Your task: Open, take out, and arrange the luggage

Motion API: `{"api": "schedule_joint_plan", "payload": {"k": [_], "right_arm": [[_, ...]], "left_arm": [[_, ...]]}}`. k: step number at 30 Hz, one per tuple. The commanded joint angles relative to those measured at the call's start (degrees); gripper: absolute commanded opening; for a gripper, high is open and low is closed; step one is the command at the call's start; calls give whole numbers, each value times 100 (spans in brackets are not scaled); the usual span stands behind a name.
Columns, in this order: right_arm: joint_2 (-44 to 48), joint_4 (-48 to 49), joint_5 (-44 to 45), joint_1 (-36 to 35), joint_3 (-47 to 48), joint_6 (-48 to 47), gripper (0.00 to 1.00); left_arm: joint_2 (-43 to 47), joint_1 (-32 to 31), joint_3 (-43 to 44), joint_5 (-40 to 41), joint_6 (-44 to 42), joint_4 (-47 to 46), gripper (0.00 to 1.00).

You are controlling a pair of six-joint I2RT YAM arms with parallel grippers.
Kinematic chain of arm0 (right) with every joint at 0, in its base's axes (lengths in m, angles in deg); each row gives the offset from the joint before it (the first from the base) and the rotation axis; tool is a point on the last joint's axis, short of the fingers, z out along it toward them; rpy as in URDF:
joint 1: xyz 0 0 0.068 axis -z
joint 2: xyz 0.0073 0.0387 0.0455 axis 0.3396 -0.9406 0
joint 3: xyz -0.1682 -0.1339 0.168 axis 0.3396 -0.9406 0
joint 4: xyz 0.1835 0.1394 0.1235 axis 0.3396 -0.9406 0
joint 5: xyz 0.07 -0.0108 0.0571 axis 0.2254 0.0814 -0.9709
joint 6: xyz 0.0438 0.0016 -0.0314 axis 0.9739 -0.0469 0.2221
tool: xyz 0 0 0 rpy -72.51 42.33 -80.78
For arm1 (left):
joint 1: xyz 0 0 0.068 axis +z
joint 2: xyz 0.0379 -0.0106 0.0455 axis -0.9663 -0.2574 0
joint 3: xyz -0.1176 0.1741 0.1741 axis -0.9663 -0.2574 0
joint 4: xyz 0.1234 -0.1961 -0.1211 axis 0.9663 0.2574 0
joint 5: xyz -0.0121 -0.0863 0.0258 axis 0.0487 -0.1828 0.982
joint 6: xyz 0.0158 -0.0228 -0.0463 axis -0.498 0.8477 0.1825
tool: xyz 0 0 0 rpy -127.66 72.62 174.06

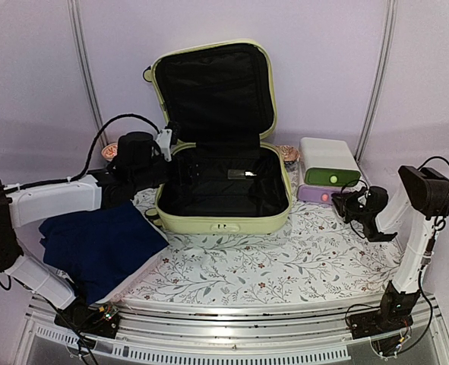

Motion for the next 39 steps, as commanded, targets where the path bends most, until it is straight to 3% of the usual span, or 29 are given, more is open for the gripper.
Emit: {"api": "schedule_joint_plan", "payload": {"k": [1,11,16,20,39], "right_arm": [[-17,81,35,61,190,-9,18],[1182,6,-127,61,-248,-225,33],[1444,-79,-253,57,-240,-149,37],[1471,-394,-314,60,-76,-151,47],[752,-458,-556,58,650,-7,40]], "left_arm": [[0,70,173,-99,-24,28,98],[202,78,-29,-102,33,72,98],[239,84,-38,-175,94,68,98],[227,80,-39,-224,97,38,98],[114,89,47,-132,45,107,98]]}}
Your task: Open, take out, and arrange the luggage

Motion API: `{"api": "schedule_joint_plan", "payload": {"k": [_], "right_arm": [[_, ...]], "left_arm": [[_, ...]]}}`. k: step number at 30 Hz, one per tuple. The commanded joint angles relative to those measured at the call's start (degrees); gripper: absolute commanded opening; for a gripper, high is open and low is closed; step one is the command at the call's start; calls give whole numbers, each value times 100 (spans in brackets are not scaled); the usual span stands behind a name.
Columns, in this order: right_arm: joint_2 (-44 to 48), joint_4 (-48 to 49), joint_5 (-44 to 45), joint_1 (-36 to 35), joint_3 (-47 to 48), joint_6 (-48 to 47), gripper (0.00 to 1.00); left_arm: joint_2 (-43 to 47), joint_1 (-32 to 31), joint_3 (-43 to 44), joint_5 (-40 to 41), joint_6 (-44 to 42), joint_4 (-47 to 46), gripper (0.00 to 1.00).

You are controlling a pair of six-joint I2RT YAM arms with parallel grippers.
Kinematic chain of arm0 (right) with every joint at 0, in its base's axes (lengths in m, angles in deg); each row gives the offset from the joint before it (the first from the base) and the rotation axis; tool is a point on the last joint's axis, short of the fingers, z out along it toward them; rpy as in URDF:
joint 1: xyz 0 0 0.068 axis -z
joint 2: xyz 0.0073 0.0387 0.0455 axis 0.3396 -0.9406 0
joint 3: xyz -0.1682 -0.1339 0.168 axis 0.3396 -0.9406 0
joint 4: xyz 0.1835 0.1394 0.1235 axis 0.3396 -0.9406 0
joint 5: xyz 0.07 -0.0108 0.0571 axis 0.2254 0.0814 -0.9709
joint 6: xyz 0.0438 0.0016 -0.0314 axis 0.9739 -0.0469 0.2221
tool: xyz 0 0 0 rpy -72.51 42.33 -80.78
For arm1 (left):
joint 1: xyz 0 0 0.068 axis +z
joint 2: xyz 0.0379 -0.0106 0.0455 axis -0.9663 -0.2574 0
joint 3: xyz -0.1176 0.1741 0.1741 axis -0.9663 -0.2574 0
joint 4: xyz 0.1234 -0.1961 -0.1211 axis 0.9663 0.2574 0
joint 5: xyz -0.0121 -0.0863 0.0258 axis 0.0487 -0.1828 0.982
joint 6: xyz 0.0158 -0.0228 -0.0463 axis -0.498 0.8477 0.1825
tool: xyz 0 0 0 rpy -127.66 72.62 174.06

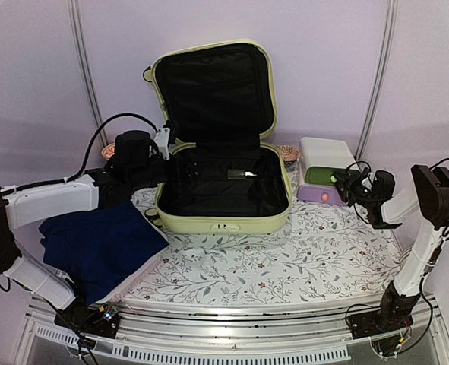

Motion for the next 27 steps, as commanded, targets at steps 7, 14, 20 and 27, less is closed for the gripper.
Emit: {"api": "schedule_joint_plan", "payload": {"k": [7,14,20,27], "right_arm": [[-148,186,-134,14,204,161,27],[274,375,-73,14,-323,265,22],[666,614,-101,-12,-943,386,22],[1211,605,-67,-39,-1518,402,25]], "left_arm": [[-49,79,109,-18,-53,93,98],[-114,77,170,-267,-46,93,98],[-111,77,118,-323,30,93,98],[-109,71,80,-395,107,82,98]]}}
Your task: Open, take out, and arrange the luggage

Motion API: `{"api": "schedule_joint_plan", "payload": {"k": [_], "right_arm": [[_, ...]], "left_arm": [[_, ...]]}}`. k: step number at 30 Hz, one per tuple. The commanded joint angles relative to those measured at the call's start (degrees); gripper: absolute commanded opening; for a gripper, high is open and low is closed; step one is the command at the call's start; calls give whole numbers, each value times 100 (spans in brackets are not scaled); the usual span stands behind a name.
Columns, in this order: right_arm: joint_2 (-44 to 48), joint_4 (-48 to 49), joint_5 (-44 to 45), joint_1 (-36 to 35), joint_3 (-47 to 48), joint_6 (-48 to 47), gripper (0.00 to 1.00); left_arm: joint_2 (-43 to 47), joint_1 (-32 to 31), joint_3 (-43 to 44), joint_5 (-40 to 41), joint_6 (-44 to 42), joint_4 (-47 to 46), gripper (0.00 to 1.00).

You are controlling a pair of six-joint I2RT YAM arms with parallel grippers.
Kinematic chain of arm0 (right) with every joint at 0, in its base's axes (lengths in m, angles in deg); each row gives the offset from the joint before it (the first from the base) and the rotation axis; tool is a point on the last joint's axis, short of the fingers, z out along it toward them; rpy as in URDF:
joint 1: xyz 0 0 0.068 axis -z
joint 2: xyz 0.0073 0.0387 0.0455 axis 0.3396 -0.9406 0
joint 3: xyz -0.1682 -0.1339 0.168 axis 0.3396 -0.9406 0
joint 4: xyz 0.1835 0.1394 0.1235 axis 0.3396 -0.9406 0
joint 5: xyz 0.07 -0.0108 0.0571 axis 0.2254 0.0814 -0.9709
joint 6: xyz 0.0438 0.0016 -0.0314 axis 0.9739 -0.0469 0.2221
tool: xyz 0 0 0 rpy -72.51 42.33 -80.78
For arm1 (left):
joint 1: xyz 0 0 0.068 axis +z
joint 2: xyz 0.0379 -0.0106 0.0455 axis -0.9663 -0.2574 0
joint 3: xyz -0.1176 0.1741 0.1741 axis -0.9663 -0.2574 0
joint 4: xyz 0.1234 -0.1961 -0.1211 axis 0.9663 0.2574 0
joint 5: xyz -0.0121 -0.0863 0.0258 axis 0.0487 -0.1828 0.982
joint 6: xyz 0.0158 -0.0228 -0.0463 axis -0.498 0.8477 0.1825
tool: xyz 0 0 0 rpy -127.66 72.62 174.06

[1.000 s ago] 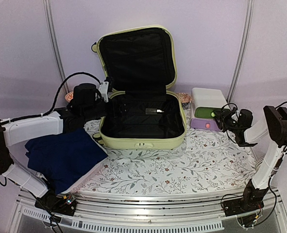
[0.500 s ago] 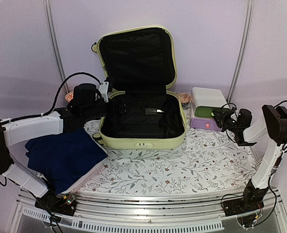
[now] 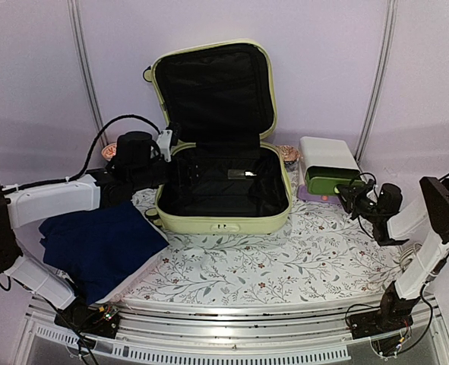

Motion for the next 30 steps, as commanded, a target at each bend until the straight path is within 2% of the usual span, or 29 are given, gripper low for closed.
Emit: {"api": "schedule_joint_plan", "payload": {"k": [1,4,9,13,17,20,25,30], "right_arm": [[447,177,32,-36,-358,53,25],[603,67,63,-34,-462,-24,32],[734,-36,58,-34,-496,-83,58],[1039,-288,126,-37,-640,-163,65],[1522,-817,146,-33,-799,-411,69],[2077,-1549,205,-34,-900,-700,72],[3395,-3278,457,-34,-896,-1584,75],[4546,-4648,867,-34,-718,-2318,74]], "left_arm": [[-47,51,62,-100,85,22,98],[-86,59,35,-132,134,0,98],[-148,56,5,-40,172,-27,98],[-293,77,1,322,210,-3,98],[-686,100,288,304,160,50,98],[-1094,100,702,44,-519,155,94],[-1829,108,1508,-693,-2359,641,94],[-2774,114,2545,-453,-4112,1175,87]]}}
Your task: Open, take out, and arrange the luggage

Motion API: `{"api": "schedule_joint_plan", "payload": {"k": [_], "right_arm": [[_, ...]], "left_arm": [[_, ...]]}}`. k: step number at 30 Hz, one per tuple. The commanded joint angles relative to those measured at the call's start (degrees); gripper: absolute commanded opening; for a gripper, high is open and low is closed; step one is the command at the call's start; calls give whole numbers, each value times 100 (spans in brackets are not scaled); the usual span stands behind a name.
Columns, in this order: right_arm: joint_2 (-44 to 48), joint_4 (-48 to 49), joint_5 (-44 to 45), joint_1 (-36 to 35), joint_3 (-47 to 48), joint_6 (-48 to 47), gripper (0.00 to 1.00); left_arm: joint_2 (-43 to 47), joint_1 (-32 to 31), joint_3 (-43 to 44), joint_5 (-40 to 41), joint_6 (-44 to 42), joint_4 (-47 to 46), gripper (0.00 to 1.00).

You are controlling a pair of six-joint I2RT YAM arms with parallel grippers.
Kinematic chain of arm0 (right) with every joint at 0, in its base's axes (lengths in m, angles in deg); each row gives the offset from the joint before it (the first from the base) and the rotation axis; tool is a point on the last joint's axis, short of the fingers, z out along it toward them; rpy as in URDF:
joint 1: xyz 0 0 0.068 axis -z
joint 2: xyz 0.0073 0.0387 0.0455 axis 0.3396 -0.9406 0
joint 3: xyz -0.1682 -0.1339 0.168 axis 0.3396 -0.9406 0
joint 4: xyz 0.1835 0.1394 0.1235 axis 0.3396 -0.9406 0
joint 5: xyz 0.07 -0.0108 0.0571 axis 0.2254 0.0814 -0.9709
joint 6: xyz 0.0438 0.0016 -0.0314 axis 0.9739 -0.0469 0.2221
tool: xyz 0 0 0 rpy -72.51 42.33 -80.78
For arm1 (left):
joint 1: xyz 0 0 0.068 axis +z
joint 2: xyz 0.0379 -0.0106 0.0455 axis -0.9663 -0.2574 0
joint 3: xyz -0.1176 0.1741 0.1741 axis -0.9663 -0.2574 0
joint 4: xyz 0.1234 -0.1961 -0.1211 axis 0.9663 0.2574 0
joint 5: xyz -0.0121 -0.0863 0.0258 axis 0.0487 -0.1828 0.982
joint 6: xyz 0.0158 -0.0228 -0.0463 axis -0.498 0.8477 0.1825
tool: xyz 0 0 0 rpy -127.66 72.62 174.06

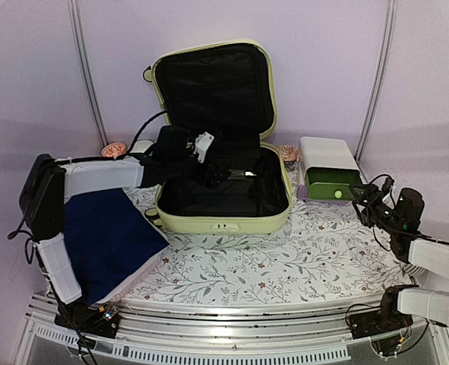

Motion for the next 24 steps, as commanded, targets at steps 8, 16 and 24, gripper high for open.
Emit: {"api": "schedule_joint_plan", "payload": {"k": [8,16,24], "right_arm": [[1542,-2284,749,-10,526,-1572,73],[1540,-2264,699,-13,609,-1709,73],[1630,-2142,585,-13,499,-1582,72]], "left_arm": [[-2282,114,2467,1316,-3957,1366,67],[-3690,380,4481,1264,-4255,2311,58],[-4462,506,5443,974,-4899,2484,57]]}}
